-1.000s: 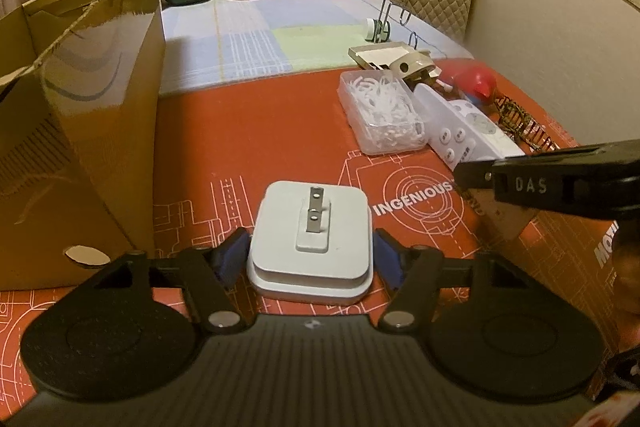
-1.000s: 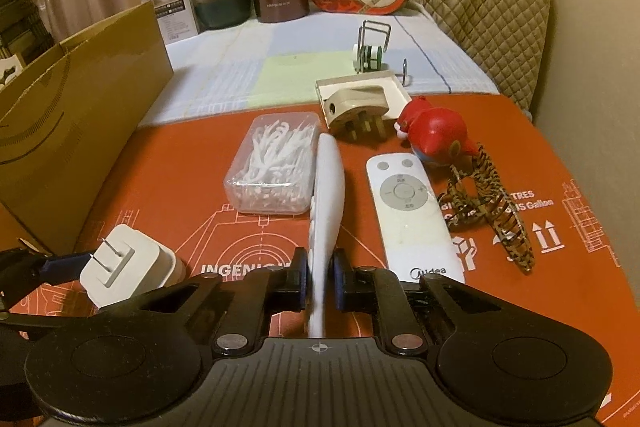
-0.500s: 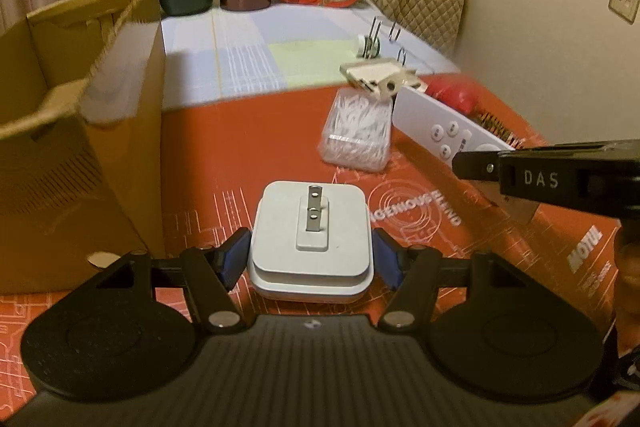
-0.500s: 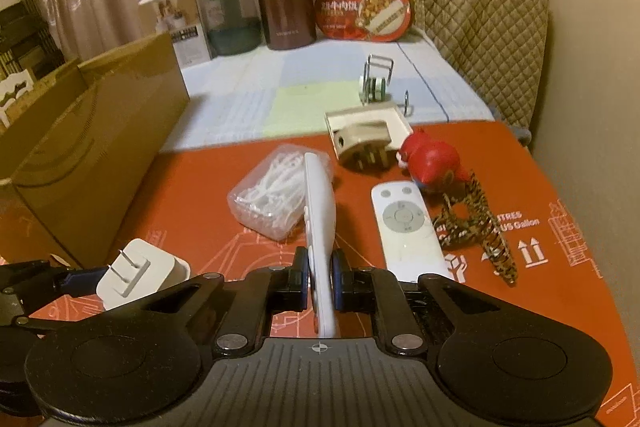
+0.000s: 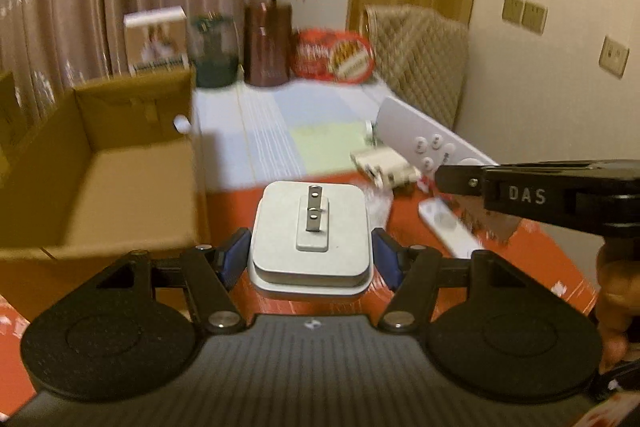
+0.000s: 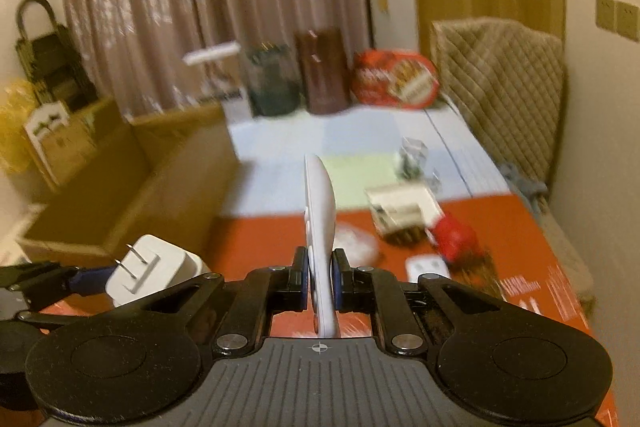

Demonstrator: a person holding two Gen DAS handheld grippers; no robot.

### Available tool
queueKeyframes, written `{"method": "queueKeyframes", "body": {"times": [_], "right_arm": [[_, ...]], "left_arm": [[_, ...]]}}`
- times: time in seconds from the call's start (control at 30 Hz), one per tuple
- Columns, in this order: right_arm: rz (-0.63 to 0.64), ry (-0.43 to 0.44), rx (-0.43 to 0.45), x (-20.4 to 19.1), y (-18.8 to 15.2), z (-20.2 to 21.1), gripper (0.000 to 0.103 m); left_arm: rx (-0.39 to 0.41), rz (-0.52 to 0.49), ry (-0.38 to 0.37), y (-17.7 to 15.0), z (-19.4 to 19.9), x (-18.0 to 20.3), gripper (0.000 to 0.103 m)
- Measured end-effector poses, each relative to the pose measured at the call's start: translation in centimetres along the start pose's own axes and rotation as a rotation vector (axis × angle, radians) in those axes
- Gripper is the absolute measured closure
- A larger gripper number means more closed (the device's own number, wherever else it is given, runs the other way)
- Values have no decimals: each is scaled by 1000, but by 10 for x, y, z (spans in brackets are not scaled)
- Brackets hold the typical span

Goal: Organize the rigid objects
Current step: 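Lift and carry the charger and remote in both tools over the cardboard box, then open the left tool to drop the charger while the right tool drops the remote into the box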

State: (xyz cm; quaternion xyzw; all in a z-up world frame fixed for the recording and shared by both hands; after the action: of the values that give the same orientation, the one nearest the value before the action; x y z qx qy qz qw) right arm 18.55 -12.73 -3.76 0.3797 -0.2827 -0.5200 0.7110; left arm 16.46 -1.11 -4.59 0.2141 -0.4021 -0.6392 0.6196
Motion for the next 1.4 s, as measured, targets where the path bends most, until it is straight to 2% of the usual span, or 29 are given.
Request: {"method": "queueKeyframes", "body": {"times": [0.17,0.27,0.43,0.57,0.67,0.9,1.4], "right_arm": [[38,106,49,-42,44,4,95],[69,177,54,-71,63,-3,95],[128,284,1,-122,73,-36,95],[163,324,-61,-149,70,-65,95],[189,332,-97,-161,67,-83,95],[234,322,-150,-166,54,-107,95],[249,319,-190,-169,38,-114,95]], "left_arm": [[49,20,46,36,29,-32,43],[59,22,100,52,39,-63,43],[28,53,181,66,36,-125,43],[1,70,226,65,27,-163,43],[-10,72,246,63,21,-181,43],[-31,82,251,57,7,-191,42],[-8,129,292,55,8,-209,43]]}}
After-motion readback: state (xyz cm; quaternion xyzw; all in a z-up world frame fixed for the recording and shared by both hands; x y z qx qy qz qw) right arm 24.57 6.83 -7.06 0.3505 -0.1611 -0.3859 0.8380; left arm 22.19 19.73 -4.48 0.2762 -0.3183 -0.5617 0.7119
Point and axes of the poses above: each gripper's, at about its wrist camera, not at the fingertips, and z roughly against the way its jaws point, x to its right, y to its top, the point moved 8 cm from there along -z, roughly the way its jaws point, and after that the axes turned 12 degrees about z, right-handed, at the moved point
